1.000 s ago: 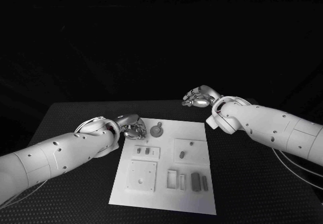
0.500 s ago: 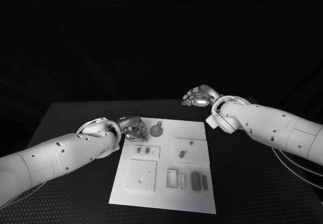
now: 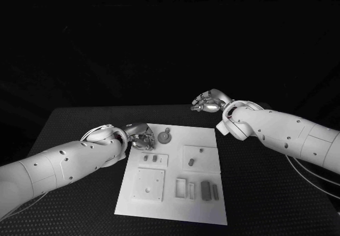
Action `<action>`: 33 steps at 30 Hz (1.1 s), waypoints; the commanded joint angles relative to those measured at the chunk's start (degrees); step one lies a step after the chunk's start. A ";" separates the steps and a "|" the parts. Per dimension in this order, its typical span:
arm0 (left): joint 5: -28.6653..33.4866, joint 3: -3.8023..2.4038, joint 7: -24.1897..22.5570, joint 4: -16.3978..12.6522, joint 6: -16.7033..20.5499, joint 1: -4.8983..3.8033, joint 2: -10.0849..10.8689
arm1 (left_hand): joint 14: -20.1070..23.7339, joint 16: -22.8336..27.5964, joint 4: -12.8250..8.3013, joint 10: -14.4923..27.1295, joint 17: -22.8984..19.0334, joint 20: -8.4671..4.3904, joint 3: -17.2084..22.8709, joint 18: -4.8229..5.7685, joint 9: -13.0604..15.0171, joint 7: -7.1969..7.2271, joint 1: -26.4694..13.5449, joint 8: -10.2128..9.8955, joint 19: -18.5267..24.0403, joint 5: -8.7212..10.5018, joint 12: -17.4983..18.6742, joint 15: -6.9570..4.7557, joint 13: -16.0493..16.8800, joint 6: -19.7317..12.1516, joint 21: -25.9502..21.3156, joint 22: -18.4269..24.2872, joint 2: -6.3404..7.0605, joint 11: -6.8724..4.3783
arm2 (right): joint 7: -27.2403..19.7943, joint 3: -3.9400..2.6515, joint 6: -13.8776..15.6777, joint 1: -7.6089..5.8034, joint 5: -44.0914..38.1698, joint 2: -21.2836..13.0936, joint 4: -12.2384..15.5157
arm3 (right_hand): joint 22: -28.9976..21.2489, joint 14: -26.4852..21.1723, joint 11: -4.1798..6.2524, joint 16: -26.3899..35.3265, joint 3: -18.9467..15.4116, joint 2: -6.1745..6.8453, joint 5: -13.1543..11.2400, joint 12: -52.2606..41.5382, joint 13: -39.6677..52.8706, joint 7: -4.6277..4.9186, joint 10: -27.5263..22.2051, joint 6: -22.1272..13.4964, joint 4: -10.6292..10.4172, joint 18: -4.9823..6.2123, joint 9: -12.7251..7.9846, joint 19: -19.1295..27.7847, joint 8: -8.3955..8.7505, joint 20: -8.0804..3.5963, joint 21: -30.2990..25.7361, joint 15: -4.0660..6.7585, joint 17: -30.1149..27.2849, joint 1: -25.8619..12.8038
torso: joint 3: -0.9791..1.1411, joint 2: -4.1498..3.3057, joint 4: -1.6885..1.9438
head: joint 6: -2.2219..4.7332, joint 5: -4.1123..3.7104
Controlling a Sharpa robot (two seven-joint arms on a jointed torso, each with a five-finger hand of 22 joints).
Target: Assemble the parts on the task board
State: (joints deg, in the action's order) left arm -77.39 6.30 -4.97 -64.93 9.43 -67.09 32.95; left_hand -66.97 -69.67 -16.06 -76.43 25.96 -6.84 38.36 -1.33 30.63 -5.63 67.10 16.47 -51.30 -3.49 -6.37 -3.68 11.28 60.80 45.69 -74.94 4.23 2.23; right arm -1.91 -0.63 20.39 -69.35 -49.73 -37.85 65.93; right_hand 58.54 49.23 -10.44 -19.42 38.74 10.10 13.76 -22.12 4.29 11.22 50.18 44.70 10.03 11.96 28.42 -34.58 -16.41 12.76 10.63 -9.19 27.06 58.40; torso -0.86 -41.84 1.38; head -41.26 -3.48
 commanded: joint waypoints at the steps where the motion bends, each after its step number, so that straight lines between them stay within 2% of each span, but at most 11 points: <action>1: -0.47 0.07 -0.42 0.20 -0.72 0.05 -0.31 | -0.20 -0.22 -0.19 -0.39 0.05 -2.90 0.19 -0.74 0.04 -0.02 -0.11 0.24 -0.46 -0.18 -0.35 -0.49 0.07 0.24 0.38 -1.07 -0.61 0.00 | -0.60 -0.02 -0.55 0.02 0.00 0.01 0.11 | 0.07 0.40 0.08 0.26 -0.25 0.16 0.36 0.38 -0.07 0.41 0.45 -0.26 0.05 -0.54 -0.08 -0.24 0.22 0.33 -0.29 -0.01 -0.10 0.22 | -0.01 -0.02 0.01 | -0.08 -0.03; 11: -0.65 0.13 -0.56 0.87 -0.50 0.28 -0.86 | -0.17 -0.24 -0.19 -0.39 0.04 -2.89 0.20 -0.74 0.02 -0.04 -0.10 0.21 -0.45 -0.18 -0.28 -0.47 0.06 0.20 0.40 -1.07 -0.64 0.01 | -0.61 -0.02 -0.63 0.02 0.00 0.04 0.10 | 0.09 0.40 0.08 0.28 -0.29 0.15 0.38 0.43 -0.11 0.42 0.48 -0.26 0.04 -0.53 -0.12 -0.25 0.21 0.34 -0.35 -0.01 -0.14 0.24 | -0.02 -0.03 -0.03 | -0.12 -0.08; 21: -0.58 0.21 -0.82 0.36 -0.94 0.30 -1.21 | -0.18 -0.29 -0.18 -0.43 0.05 -2.88 0.19 -0.74 0.01 -0.05 -0.12 0.20 -0.46 -0.16 -0.24 -0.47 0.06 0.19 0.42 -1.07 -0.66 0.01 | -0.61 -0.02 -0.73 0.02 0.00 0.05 0.13 | 0.11 0.41 0.09 0.31 -0.34 0.13 0.40 0.47 -0.15 0.43 0.51 -0.25 0.02 -0.53 -0.16 -0.26 0.20 0.35 -0.40 0.00 -0.17 0.24 | 0.00 -0.02 0.00 | -0.18 -0.20; 33: -2.84 0.60 0.89 0.55 -3.69 0.28 -1.50 | -0.17 -0.36 -0.27 -0.60 0.05 -2.88 0.19 -0.76 0.02 -0.02 -0.05 0.24 -0.43 -0.17 -0.22 -0.50 0.10 0.26 0.46 -1.08 -0.63 -0.03 | -0.59 -0.02 -0.79 0.02 0.00 0.05 0.11 | 0.13 0.43 0.09 0.33 -0.38 0.13 0.42 0.52 -0.18 0.43 0.55 -0.24 0.00 -0.53 -0.19 -0.28 0.18 0.35 -0.46 0.00 -0.21 0.24 | 0.03 -0.01 -0.01 | -0.21 -0.21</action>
State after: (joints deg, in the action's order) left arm -78.85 6.71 -4.42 -64.15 8.64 -67.02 31.71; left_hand -67.18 -69.66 -16.22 -76.66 25.95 -6.83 38.21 -1.33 30.63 -5.69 66.81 16.48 -51.30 -3.49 -6.54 -3.68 11.27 60.64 45.91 -74.92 4.13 2.22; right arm -1.93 -0.63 20.34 -69.35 -49.72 -37.83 65.97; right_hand 58.58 49.23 -10.23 -19.42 38.74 10.10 13.98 -21.90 4.19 11.22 50.39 44.70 10.04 11.96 28.32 -34.79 -16.41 12.97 10.41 -9.19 26.92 58.40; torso -0.82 -41.86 1.38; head -41.44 -3.70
